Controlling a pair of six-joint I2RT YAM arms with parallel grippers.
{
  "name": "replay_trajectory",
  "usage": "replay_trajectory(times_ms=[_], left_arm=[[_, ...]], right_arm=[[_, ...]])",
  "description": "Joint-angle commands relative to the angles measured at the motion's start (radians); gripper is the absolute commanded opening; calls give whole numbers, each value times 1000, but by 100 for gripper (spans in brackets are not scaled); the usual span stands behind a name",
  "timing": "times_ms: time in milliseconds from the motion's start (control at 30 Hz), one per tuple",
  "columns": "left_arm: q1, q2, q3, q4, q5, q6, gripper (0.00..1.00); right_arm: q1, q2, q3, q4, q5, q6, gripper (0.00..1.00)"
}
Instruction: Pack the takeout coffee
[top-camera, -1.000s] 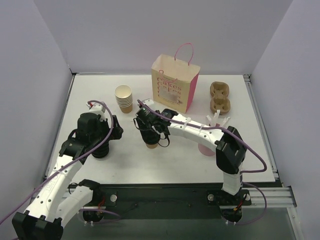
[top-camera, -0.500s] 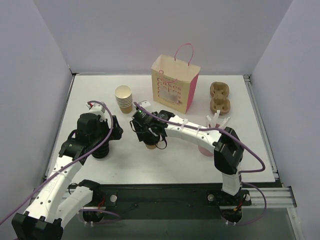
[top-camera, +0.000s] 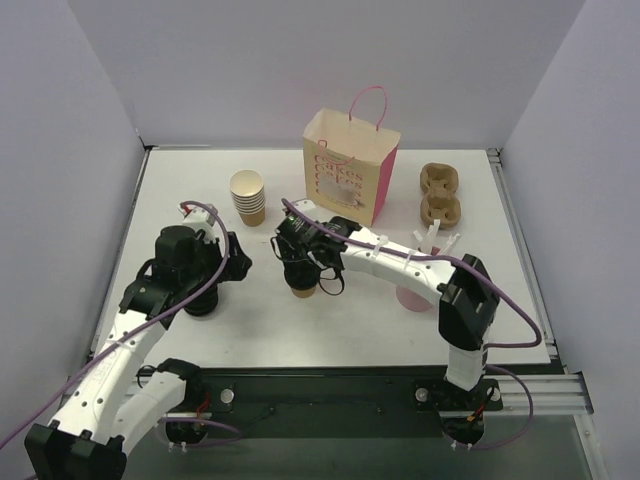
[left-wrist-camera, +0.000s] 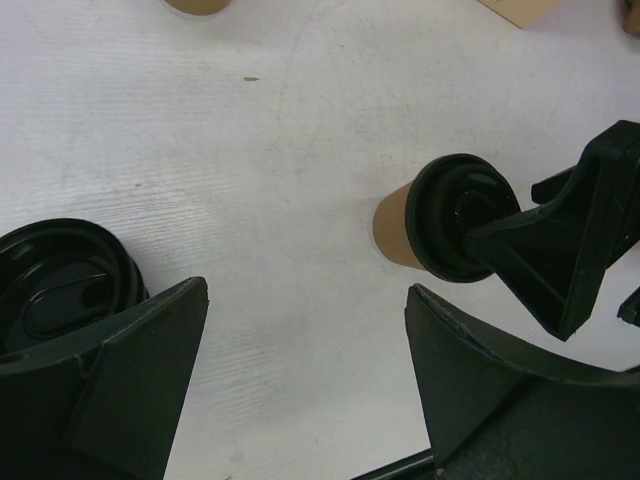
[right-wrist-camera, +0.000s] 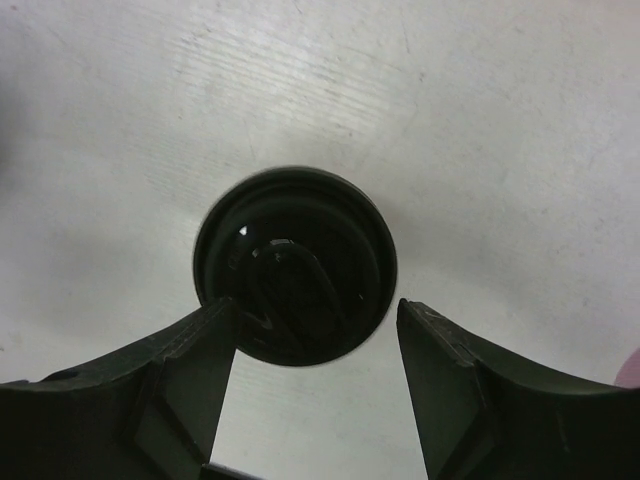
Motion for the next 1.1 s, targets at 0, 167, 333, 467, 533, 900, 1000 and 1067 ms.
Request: replay_trajectory(times_ms=[0, 167, 333, 467, 533, 900, 1000, 1067], left_arm=[[4, 67, 21, 113, 169, -12, 88], [-24, 202, 52, 225, 230, -79, 80], [-100, 319, 66, 305, 217, -116, 77], [-134, 420, 67, 348, 186, -117, 75], [-142, 454, 61, 363, 177, -122, 74], [-164, 529, 21, 432, 148, -140, 73], [-168, 531, 3, 435, 132, -145, 72], [-171, 534, -2, 437, 122, -147, 72]], right_arm=[[-19, -139, -84, -33, 23, 72, 64], [-34, -210, -191, 8, -4, 104, 59], [-62, -228, -240, 36, -34, 140, 53], [-83, -251, -283, 57, -46, 171, 52], [-89, -258, -308, 76, -51, 183, 51], [-108, -248, -343, 117, -74, 208, 49], [-112, -247, -349, 131, -78, 210, 49], [-115, -245, -357, 137, -81, 210, 49]])
